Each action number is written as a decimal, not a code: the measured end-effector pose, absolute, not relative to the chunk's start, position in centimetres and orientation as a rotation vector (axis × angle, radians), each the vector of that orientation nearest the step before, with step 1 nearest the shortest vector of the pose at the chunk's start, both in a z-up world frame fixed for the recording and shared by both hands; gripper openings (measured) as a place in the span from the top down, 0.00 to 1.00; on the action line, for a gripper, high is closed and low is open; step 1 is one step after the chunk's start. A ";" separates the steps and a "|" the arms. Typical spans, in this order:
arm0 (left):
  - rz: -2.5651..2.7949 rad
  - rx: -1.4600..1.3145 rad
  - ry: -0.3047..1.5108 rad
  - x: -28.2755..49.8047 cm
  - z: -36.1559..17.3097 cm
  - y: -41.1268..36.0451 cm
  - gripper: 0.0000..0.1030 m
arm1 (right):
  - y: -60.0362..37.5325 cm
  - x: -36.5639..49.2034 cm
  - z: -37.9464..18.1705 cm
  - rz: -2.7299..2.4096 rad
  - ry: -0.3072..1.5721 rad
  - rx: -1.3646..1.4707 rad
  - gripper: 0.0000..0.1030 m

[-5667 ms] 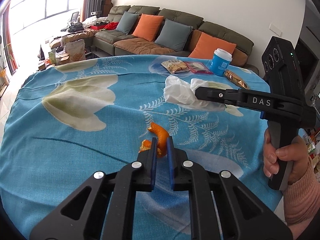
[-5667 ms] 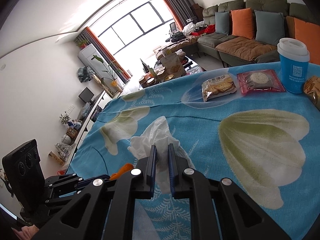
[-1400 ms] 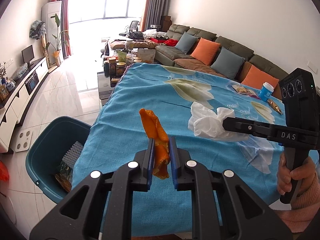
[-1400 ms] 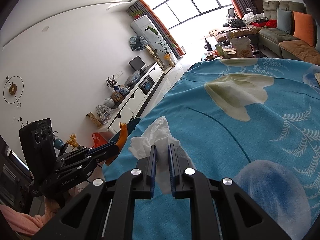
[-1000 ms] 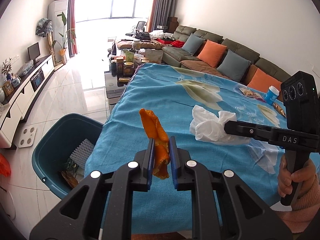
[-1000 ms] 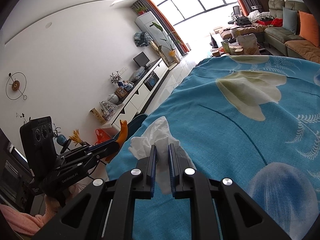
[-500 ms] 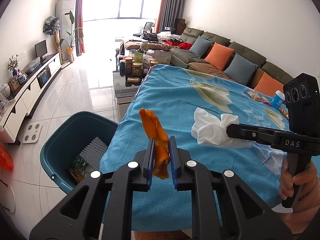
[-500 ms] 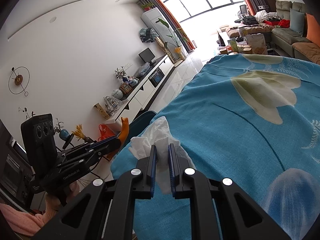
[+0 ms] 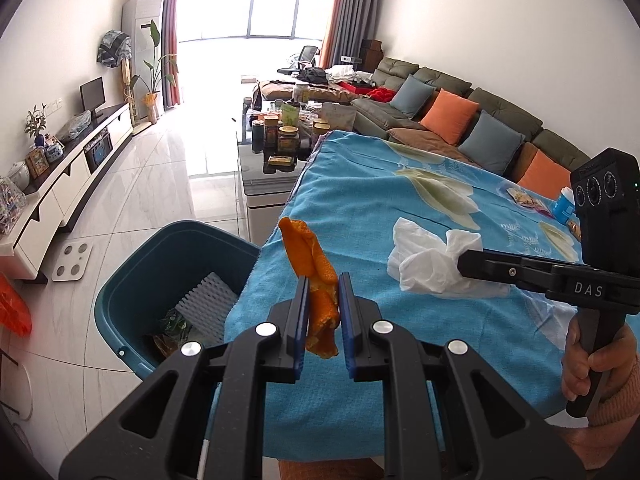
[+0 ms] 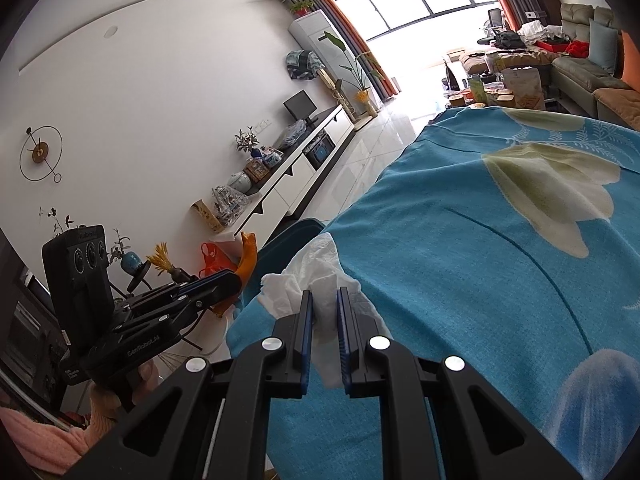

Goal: Collect trash
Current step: 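Carry the held orange peel and tissue with both tools over the bin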

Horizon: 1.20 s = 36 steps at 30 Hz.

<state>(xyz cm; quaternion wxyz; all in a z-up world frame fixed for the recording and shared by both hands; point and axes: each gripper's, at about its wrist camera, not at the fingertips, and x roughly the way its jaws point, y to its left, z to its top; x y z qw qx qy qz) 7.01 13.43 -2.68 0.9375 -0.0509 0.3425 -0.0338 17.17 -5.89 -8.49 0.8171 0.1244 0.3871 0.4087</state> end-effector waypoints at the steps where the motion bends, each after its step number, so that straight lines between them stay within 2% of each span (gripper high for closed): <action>1: -0.066 -0.105 0.699 7.0 -2.7 13.6 0.85 | -5.8 17.2 -8.5 0.872 0.825 0.263 0.89; 36: 0.063 -0.146 0.689 6.6 -2.9 19.5 0.85 | -0.8 17.8 -7.6 0.946 0.837 0.182 0.89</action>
